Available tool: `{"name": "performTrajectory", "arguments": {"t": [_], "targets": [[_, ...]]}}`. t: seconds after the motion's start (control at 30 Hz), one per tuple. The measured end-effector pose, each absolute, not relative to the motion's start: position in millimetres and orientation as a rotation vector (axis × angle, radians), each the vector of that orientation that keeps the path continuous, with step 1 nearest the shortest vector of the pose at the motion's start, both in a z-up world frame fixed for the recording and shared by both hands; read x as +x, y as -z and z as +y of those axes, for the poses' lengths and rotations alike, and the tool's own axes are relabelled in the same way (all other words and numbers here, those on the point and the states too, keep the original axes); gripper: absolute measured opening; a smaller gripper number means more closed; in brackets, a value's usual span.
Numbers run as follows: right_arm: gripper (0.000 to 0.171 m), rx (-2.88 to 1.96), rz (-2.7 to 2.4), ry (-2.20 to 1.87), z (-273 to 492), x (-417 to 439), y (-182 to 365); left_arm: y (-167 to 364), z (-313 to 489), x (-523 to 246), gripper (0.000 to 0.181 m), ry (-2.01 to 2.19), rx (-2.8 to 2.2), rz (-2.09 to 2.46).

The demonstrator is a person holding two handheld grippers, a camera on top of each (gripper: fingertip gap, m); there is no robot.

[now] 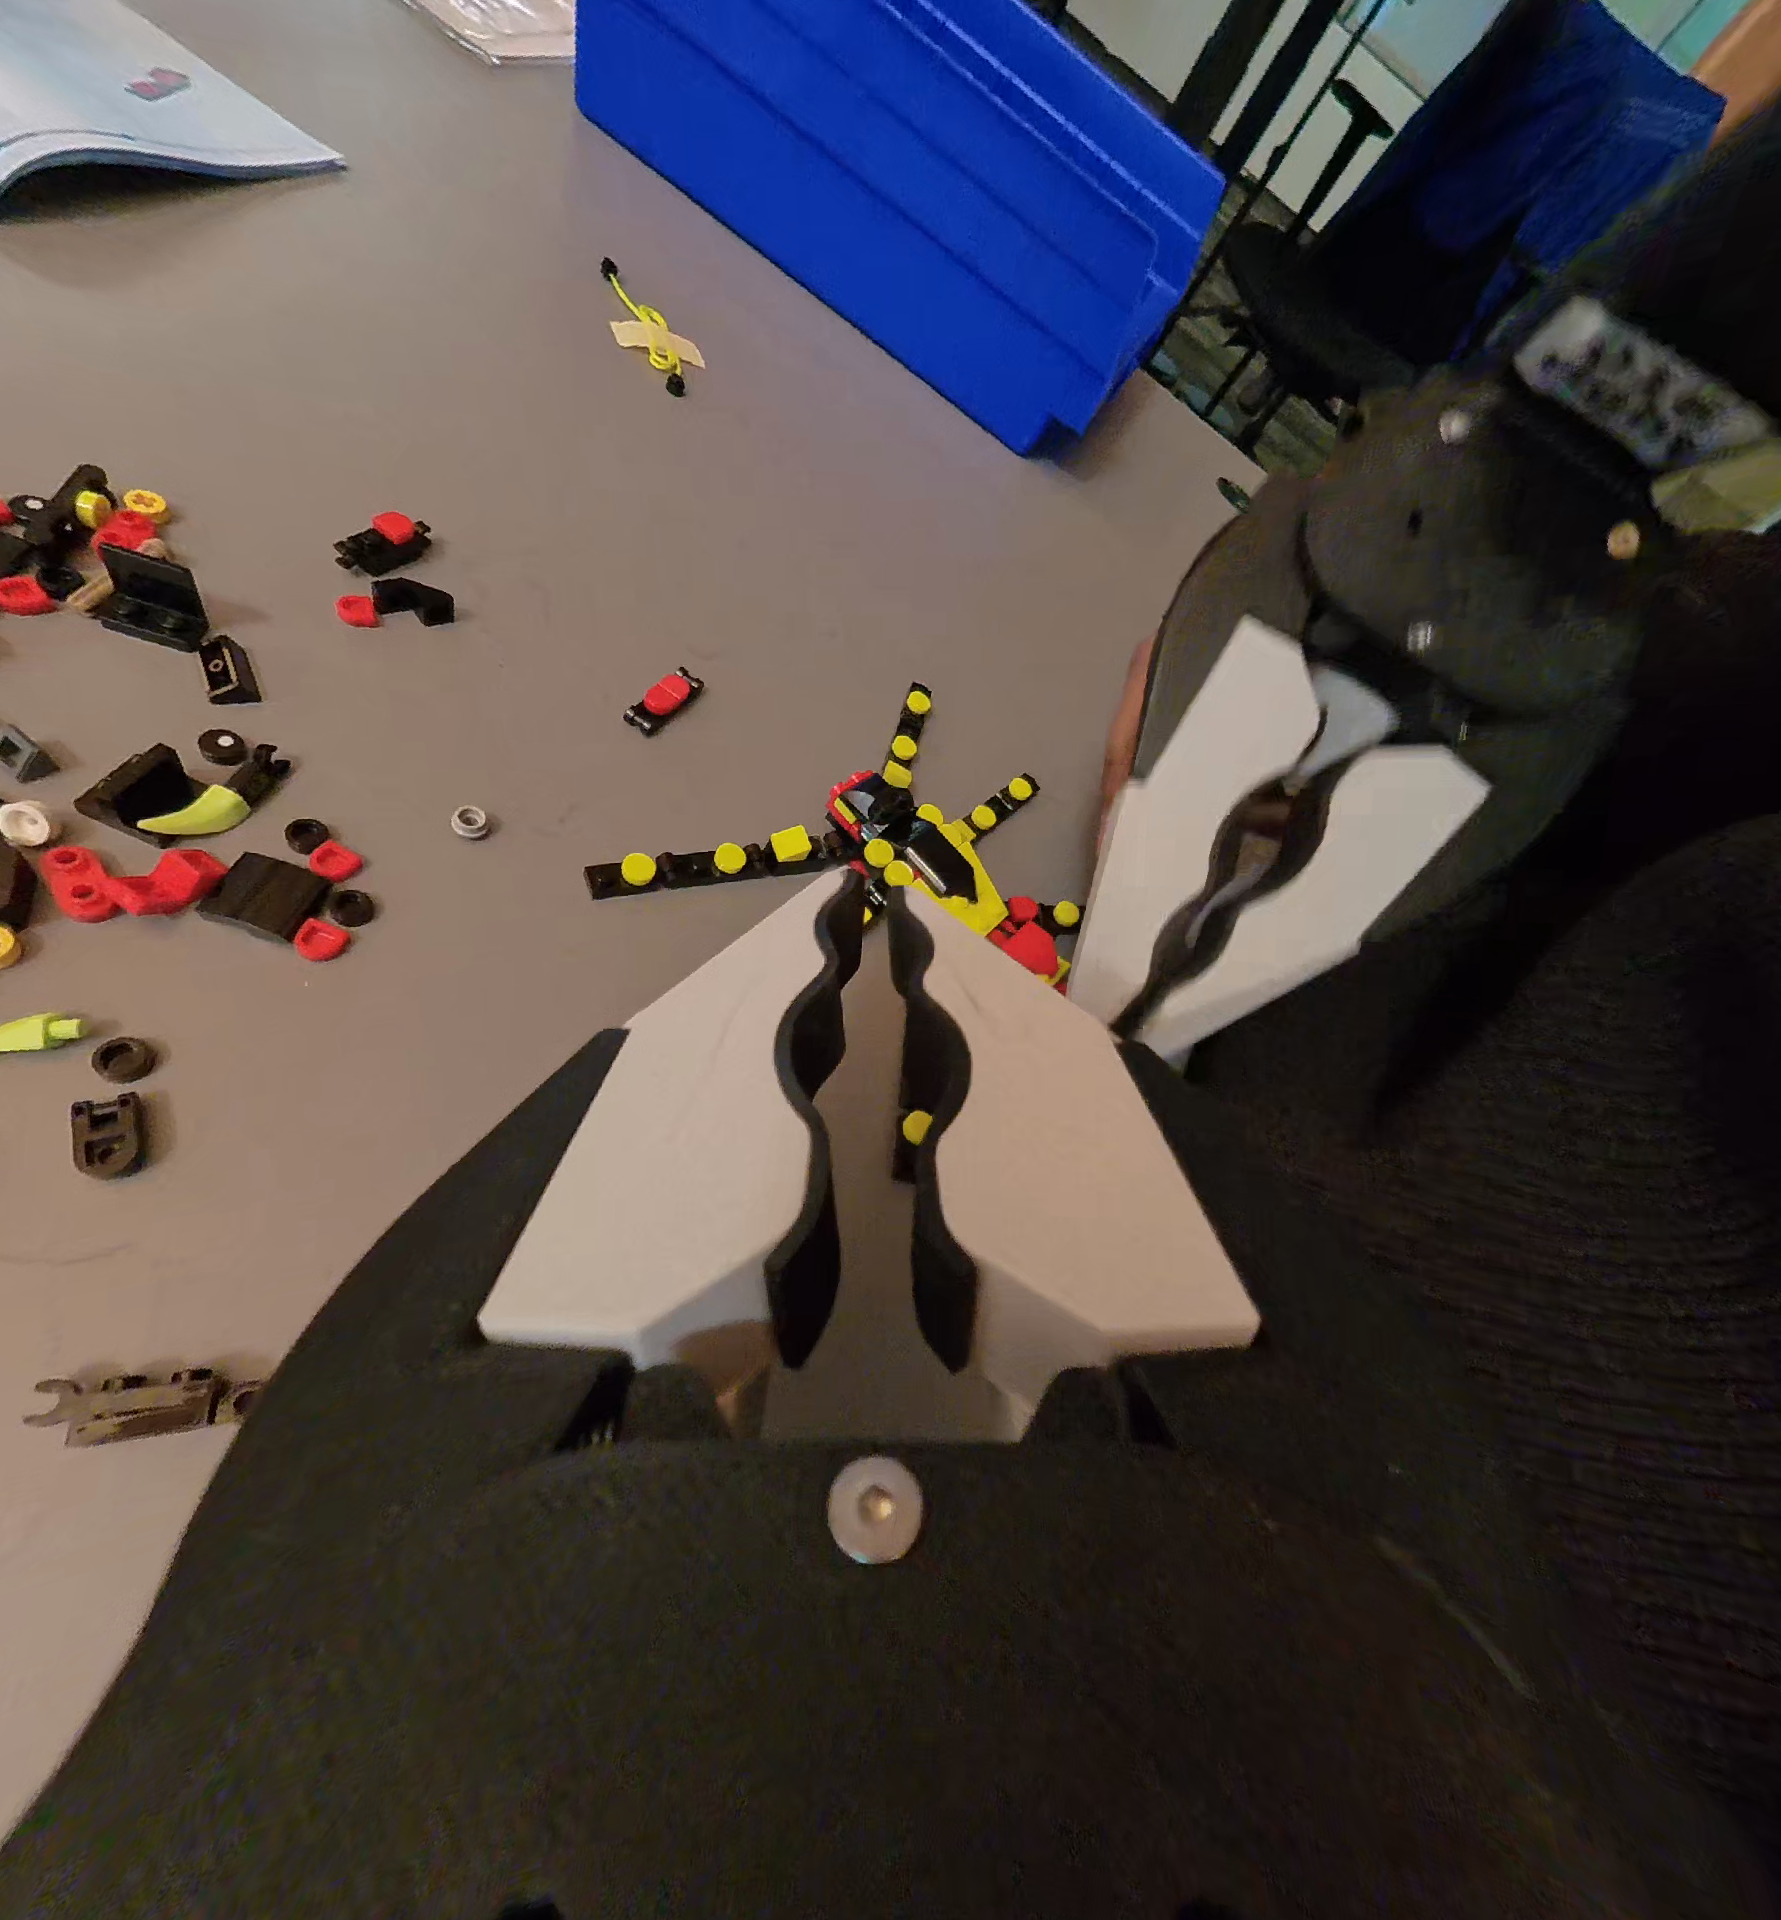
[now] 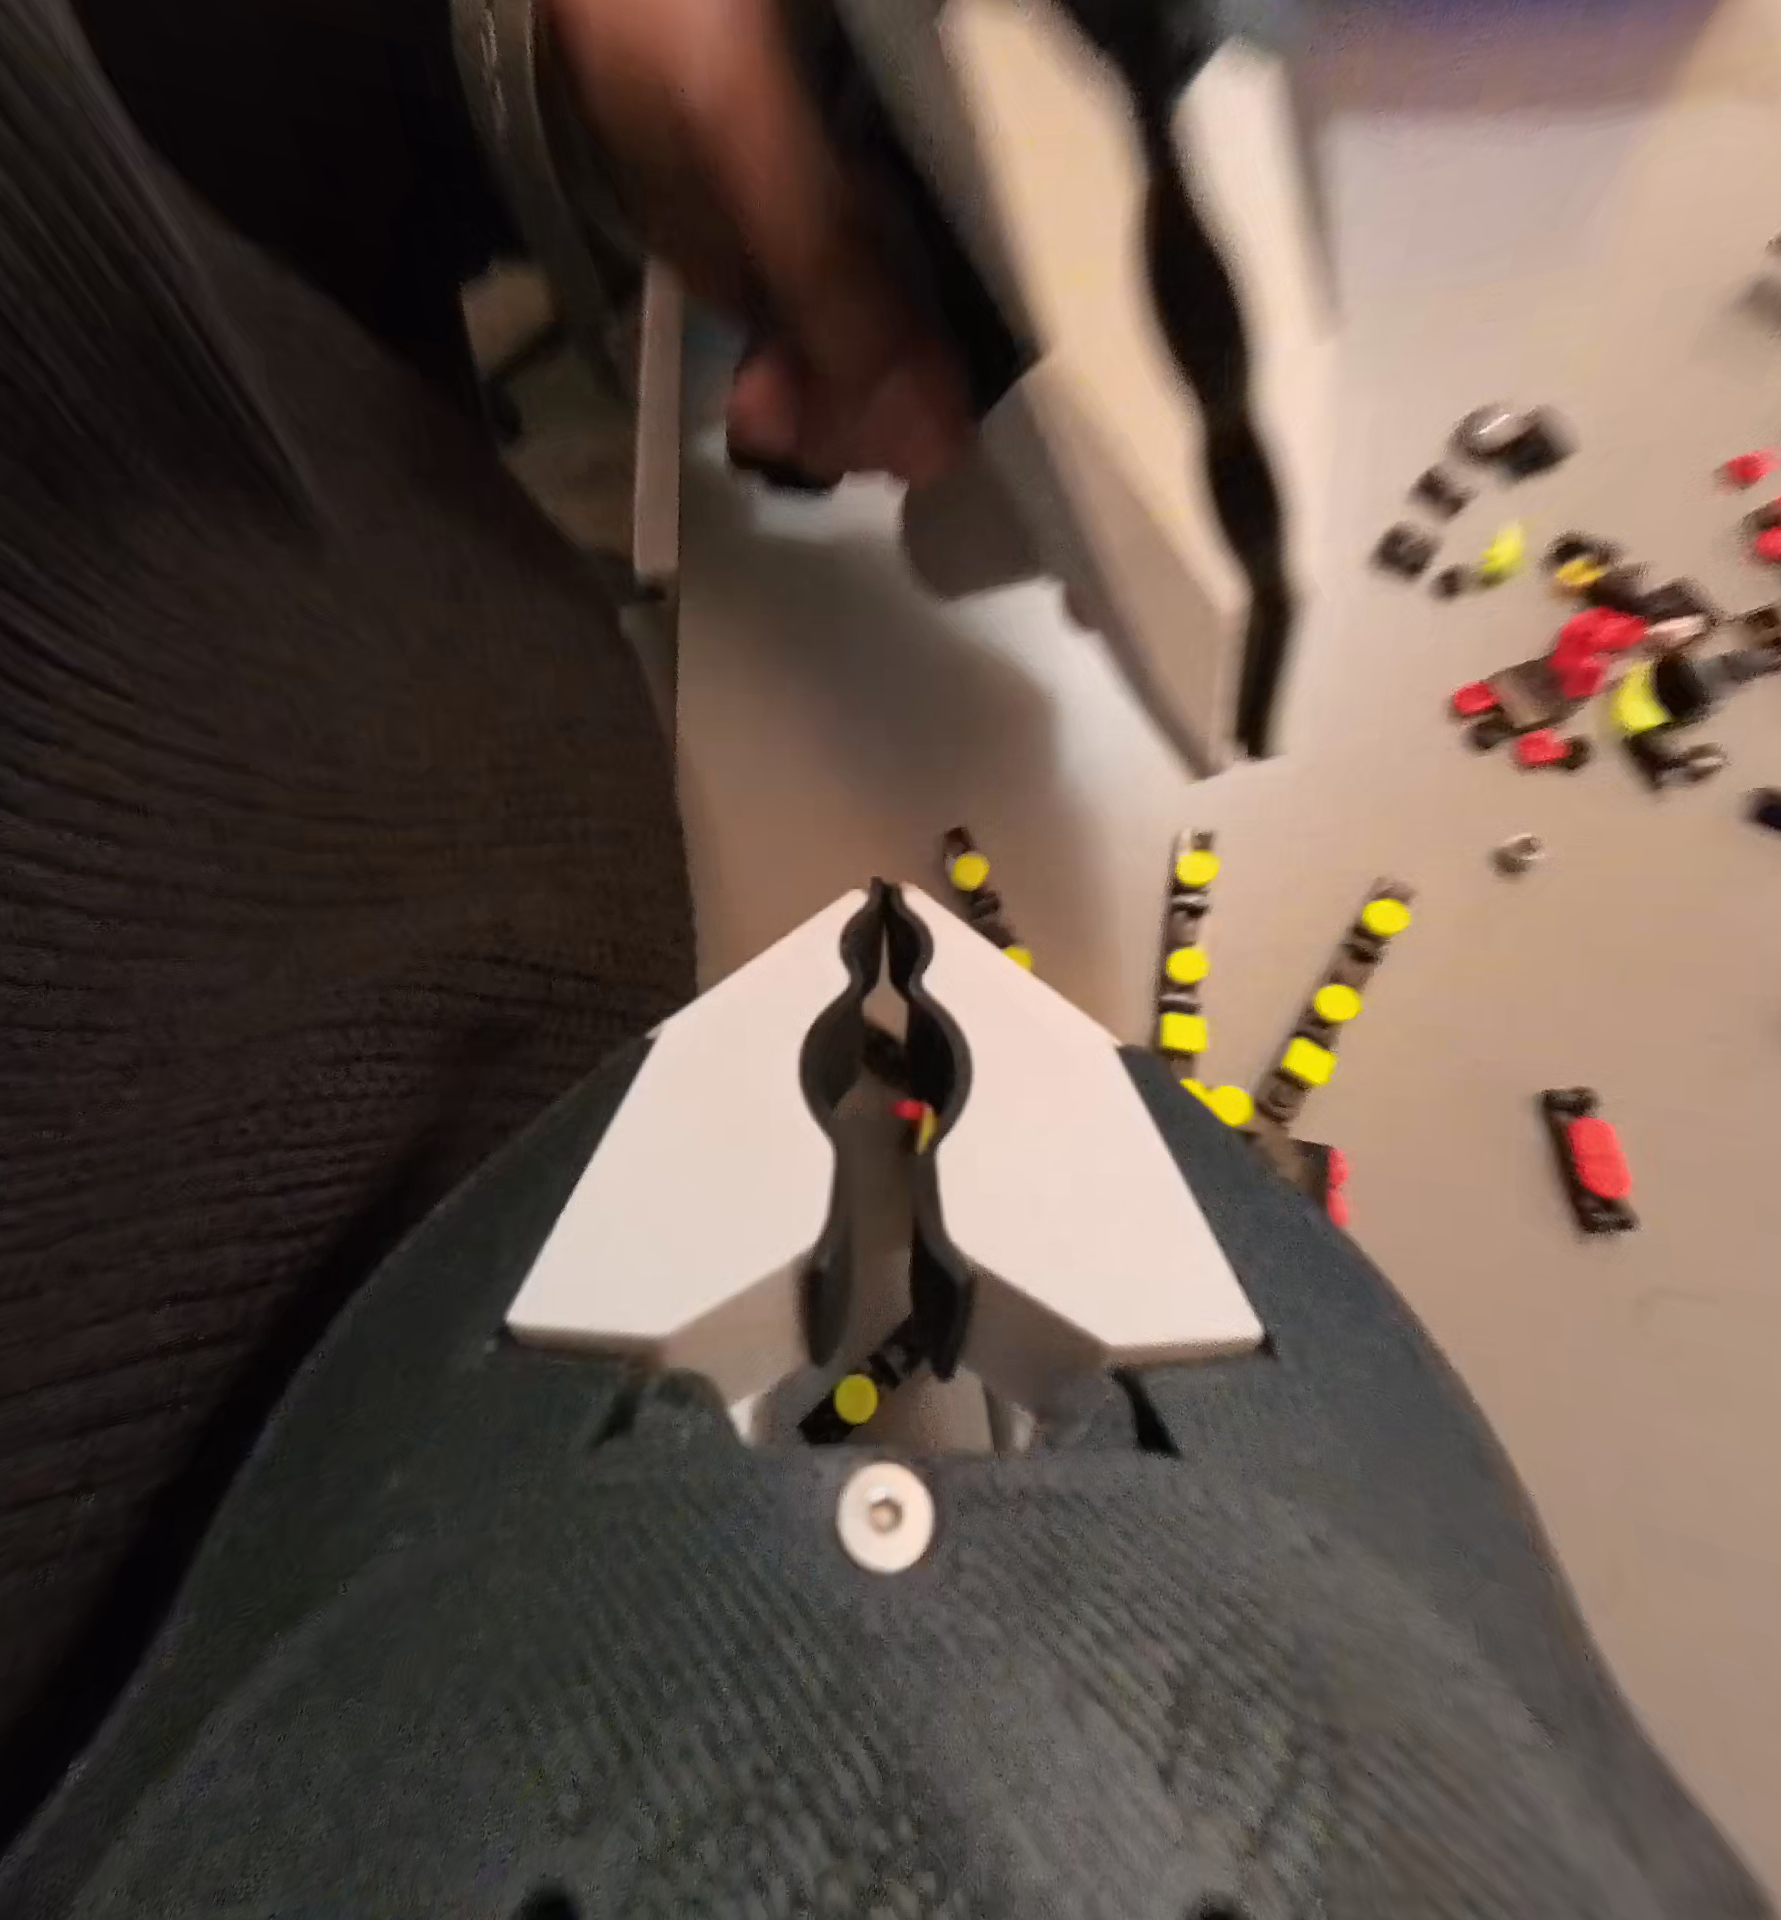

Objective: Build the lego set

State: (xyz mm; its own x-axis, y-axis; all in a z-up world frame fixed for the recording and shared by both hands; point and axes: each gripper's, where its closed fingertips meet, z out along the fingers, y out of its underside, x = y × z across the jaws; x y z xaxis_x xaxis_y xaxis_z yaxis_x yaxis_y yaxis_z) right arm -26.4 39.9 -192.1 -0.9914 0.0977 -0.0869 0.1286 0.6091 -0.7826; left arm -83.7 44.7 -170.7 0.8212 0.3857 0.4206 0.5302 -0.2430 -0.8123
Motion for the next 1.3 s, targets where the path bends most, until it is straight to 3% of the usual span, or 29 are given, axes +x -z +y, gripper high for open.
{"name": "performTrajectory", "arguments": {"t": [0.17, 0.27, 0.43, 0.57, 0.7, 0.83, 1.0, 1.13, 1.3], "targets": [[0.000, 0.611, 2.234, 1.772, 56, -68, 132, 168, 50, -78, 0.007, 0.203, -1.847, -0.658], [0.000, 0.823, 1.971, 1.824, 74, -93, 126, 167, 55, -72, 0.011, 0.221, -1.852, -0.622], [0.000, 0.689, 2.012, 1.785, 72, -84, 128, 179, 64, -38, 0.005, 0.341, -1.973, -0.466], [0.001, 0.719, 2.077, 1.766, 75, -89, 136, 221, 60, -26, 0.002, 0.232, -2.299, -0.572], [0.003, 0.757, 2.020, 1.788, 77, -93, 133, 220, 70, -15, 0.021, 0.103, -2.345, -0.510], [0.004, 0.756, 2.026, 1.776, 75, -92, 135, 229, 72, -15, 0.026, 0.086, -2.378, -0.538], [0.005, 0.744, 2.042, 1.768, 74, -89, 136, 236, 73, -15, 0.006, 0.011, -2.414, -0.500], [0.005, 0.742, 2.046, 1.773, 74, -89, 135, 226, 67, -25, 0.004, 0.058, -2.344, -0.541], [0.009, 0.697, 2.054, 1.801, 73, -86, 130, 162, 58, -61, 0.004, 0.389, -1.798, -0.802]]}}
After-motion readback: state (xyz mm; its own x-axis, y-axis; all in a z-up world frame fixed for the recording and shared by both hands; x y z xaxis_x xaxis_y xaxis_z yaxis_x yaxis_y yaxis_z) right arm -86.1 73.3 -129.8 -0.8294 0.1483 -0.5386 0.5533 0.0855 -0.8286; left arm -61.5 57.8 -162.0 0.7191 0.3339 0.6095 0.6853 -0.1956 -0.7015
